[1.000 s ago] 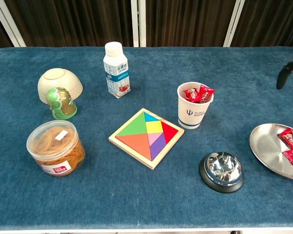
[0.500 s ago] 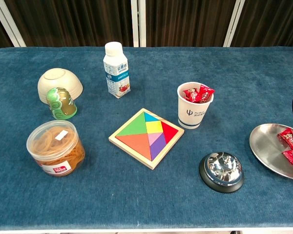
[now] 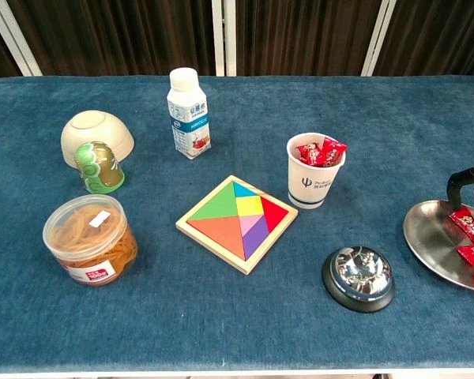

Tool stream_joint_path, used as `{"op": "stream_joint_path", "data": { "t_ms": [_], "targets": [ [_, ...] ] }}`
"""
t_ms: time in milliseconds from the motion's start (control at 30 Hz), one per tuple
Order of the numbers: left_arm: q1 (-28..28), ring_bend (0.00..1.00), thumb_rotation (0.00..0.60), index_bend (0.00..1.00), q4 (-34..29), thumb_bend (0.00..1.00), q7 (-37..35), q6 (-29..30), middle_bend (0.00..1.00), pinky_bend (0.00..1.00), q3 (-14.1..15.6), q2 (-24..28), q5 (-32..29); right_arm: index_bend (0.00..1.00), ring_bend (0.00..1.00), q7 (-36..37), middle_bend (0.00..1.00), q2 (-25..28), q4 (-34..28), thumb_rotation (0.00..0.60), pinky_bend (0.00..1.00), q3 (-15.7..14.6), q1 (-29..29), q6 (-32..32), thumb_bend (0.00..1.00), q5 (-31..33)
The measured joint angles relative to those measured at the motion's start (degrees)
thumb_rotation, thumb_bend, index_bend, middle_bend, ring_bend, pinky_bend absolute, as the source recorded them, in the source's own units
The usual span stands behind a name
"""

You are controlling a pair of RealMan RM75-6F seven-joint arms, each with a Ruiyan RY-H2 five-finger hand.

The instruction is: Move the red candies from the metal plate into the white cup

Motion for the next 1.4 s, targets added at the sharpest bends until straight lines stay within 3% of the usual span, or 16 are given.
{"op": "stream_joint_path", "data": {
  "t_ms": [300, 600, 900, 1200, 1400],
  "targets": [
    [0.2, 0.0, 0.6, 0.21, 0.4, 0.02, -0.3, 0.0, 0.17, 0.0, 0.0, 0.0, -0.3, 0.53, 1.0, -0.4, 0.86, -0.5, 0.5, 0.6, 1.0, 0.5, 0.4, -1.0, 0.44, 0.4],
    [0.0, 0.0, 0.6, 0.21, 0.4, 0.02, -0.3, -0.3, 0.17, 0.0, -0.1, 0.0, -0.4, 0.64, 1.0, 0.4, 0.86, -1.0, 1.0, 0.6, 1.0, 0.5, 0.6, -1.9, 0.55, 0.3],
    [-0.2, 0.0, 0.6, 0.21, 0.4, 0.02, -0.2, -0.5, 0.17, 0.0, -0.2, 0.0, -0.4, 0.64, 1.0, 3.4, 0.86, 0.3, -1.7, 0.6, 1.0, 1.3, 0.8, 0.3, 0.56, -1.7],
    [-0.2, 0.0, 0.6, 0.21, 0.0, 0.02, 0.0, -0.3, 0.17, 0.0, -0.4, 0.3, -0.3, 0.6, 1.0, 5.7, 0.86, 2.5, -10.8, 0.6, 1.0, 7.9, 6.7, 1.3, 0.56, -4.2],
    [-0.1, 0.0, 0.6, 0.21, -0.2, 0.02, 0.1, -0.3, 0.17, 0.0, -0.3, 0.3, -0.6, 0.57, 1.0, 4.0, 0.86, -1.6, -11.4, 0.6, 1.0, 11.1, 12.4, -4.2, 0.56, -1.5]
  ]
}}
